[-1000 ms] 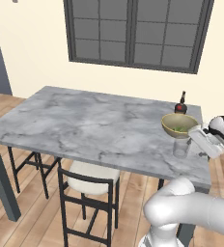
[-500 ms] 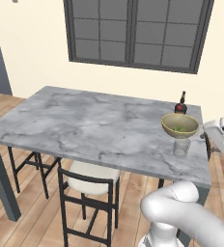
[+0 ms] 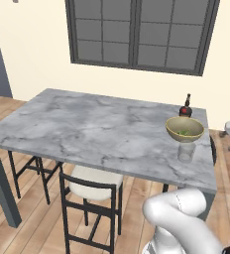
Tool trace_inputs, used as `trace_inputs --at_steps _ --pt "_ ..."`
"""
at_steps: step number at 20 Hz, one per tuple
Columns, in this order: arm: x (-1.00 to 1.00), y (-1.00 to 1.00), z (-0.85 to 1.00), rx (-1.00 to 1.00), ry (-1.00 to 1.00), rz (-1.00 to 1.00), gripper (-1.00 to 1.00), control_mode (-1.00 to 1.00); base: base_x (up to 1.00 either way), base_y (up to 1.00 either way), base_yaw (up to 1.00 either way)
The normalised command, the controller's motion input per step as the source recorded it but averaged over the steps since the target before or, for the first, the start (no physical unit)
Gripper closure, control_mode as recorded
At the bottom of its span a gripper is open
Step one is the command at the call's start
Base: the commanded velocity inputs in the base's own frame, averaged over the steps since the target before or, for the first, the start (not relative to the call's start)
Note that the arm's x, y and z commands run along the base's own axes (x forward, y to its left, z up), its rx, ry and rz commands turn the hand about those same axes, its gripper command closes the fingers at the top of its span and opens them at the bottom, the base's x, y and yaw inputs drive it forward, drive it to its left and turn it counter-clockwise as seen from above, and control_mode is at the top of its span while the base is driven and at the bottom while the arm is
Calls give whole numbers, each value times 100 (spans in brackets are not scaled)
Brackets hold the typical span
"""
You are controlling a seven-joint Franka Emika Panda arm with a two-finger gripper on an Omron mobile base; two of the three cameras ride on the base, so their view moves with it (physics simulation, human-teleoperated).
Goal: There is a bowl on the dining counter. Grab a lemon wedge from the fridge and place it in the bowl. Then get the liquor bottle and glass cup from the cabinet and place them next to the bowl.
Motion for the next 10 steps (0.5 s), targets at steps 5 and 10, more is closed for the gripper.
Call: trace_inputs --at_steps 5,10 --pt "-59 38 44 -1 0 -6 -100 -100 0 0 0" --pt "-46 49 32 -5 0 -6 -100 -100 0 0 0"
